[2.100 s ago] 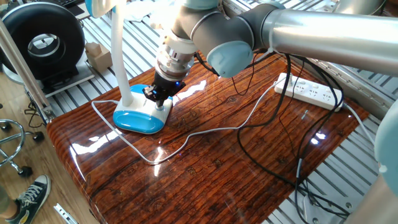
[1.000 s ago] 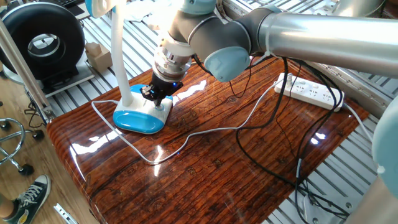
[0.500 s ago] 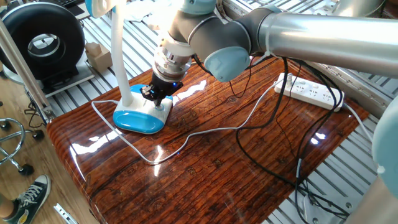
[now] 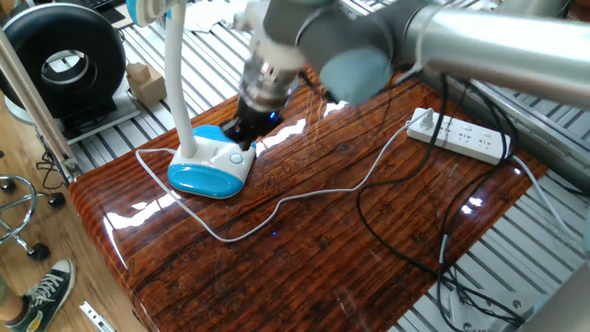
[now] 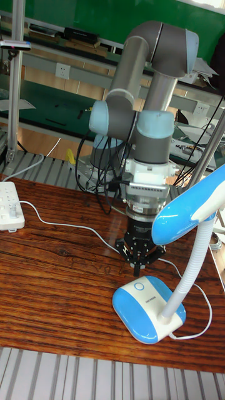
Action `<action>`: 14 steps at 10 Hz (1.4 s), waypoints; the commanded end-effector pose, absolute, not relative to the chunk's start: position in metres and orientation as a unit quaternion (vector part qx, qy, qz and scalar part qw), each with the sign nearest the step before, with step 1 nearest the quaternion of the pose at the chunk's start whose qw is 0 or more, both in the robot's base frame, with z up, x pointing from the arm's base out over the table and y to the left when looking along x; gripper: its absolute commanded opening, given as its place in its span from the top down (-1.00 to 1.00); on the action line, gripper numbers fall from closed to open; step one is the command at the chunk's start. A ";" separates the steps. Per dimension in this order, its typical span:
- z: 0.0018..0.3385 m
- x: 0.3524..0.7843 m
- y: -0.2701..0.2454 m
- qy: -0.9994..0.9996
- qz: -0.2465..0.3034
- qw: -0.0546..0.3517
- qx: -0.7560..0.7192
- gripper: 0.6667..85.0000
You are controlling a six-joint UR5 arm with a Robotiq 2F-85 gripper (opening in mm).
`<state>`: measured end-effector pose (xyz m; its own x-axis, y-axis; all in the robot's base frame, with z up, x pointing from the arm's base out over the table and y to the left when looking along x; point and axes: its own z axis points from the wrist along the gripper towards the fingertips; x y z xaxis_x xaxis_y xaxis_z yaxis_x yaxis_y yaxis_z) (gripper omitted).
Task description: Turn off the desk lamp by pressing the button
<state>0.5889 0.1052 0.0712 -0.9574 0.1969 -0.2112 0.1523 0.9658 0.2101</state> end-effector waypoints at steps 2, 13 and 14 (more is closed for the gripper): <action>0.093 0.577 0.079 0.990 0.078 0.100 0.069 0.98; 0.081 0.583 0.041 0.993 -0.005 0.119 0.021 0.98; 0.077 0.586 0.041 0.992 -0.002 0.120 0.023 0.98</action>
<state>0.5824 0.0437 0.0812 -0.9715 0.0494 -0.2317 0.0520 0.9986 -0.0050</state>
